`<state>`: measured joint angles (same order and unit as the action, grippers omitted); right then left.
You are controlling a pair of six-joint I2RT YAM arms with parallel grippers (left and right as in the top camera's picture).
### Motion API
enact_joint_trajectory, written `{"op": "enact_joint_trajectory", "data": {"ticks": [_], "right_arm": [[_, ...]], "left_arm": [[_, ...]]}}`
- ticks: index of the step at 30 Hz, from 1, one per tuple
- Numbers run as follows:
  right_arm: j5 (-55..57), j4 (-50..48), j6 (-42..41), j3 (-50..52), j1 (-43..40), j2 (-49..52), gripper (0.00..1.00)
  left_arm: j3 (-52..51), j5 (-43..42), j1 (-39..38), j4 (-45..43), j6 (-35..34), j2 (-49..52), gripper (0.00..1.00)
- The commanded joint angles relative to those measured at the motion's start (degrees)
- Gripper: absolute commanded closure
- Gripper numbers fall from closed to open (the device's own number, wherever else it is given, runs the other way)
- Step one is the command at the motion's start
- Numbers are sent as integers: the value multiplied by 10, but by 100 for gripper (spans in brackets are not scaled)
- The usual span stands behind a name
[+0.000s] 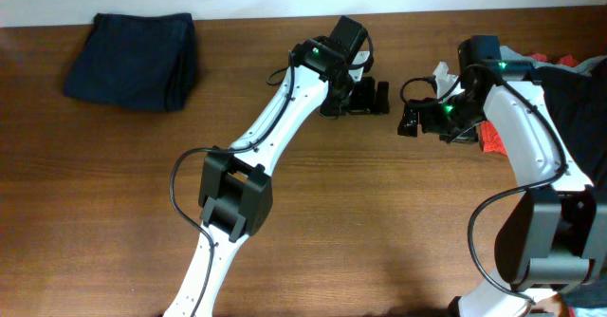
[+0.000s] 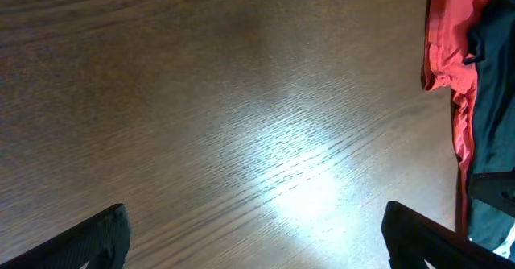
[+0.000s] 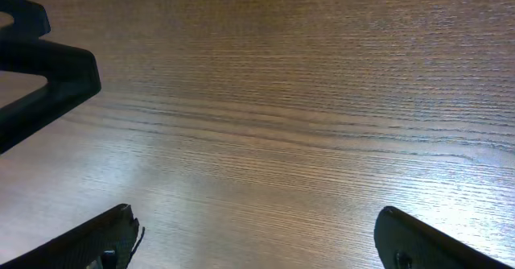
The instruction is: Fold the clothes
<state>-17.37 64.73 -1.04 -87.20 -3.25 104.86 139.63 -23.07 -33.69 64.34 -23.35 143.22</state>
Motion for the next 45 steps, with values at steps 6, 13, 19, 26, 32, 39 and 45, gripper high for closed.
{"op": "enact_joint_trajectory", "data": {"ticks": [6, 13, 19, 26, 32, 39, 45], "right_arm": [[5, 0, 1, -3, -2, -2, 1], [5, 0, 1, -3, -2, -2, 1], [5, 0, 1, -3, -2, -2, 1], [5, 0, 1, -3, 0, -6, 1], [5, -1, 1, -3, 12, -101, 2], [5, -2, 1, -3, 18, -270, 1], [5, -2, 1, -3, 18, -379, 1]], "left_arm": [[8, 6, 0, 3, 7, -18, 1], [8, 6, 1, 3, 7, -18, 1], [8, 6, 1, 3, 7, -18, 1], [8, 6, 1, 3, 7, -18, 1], [8, 6, 1, 3, 7, -18, 1], [8, 6, 1, 3, 7, -18, 1], [8, 6, 1, 3, 7, -18, 1]]}}
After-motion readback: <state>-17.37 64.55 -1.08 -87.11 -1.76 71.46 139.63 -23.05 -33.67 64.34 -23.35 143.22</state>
